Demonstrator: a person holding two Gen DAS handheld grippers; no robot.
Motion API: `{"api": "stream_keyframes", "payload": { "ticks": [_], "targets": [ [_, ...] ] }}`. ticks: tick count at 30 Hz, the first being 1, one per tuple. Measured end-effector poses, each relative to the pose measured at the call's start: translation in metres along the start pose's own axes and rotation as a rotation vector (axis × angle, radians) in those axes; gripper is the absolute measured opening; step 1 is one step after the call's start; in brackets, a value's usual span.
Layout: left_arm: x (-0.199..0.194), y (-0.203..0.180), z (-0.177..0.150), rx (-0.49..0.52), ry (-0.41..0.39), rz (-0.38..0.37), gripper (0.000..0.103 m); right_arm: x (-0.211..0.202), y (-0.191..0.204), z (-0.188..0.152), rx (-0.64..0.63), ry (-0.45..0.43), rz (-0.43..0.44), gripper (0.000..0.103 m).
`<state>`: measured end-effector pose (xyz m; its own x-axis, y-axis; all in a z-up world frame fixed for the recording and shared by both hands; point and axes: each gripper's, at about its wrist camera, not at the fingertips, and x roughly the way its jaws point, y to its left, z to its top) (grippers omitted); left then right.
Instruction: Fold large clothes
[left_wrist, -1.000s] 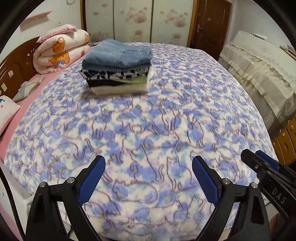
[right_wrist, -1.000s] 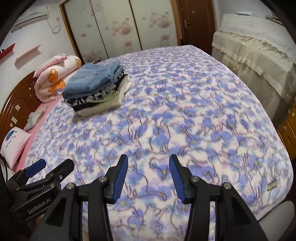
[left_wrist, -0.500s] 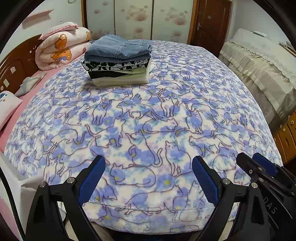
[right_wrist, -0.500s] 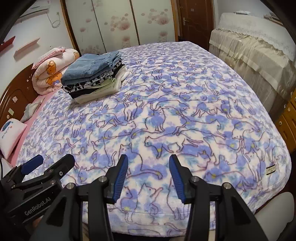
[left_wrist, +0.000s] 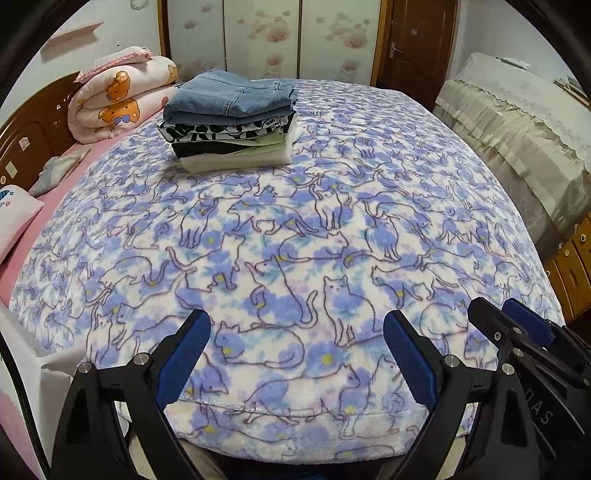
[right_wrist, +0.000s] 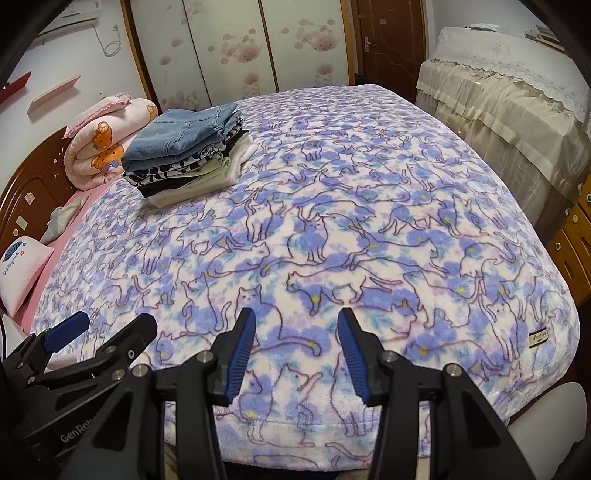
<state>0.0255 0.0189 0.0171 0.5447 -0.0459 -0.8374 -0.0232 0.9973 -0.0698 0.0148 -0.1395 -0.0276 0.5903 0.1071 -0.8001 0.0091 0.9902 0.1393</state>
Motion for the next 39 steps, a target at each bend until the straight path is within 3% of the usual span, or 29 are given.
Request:
{"api": "stream_keyframes", "payload": {
  "ticks": [39],
  "targets": [
    [0.005,-0.008,-0.007,-0.006,0.019,-0.004,0.094,0.001,-0.012,0.001,0.005,-0.002,-0.008,0.047]
  ]
}}
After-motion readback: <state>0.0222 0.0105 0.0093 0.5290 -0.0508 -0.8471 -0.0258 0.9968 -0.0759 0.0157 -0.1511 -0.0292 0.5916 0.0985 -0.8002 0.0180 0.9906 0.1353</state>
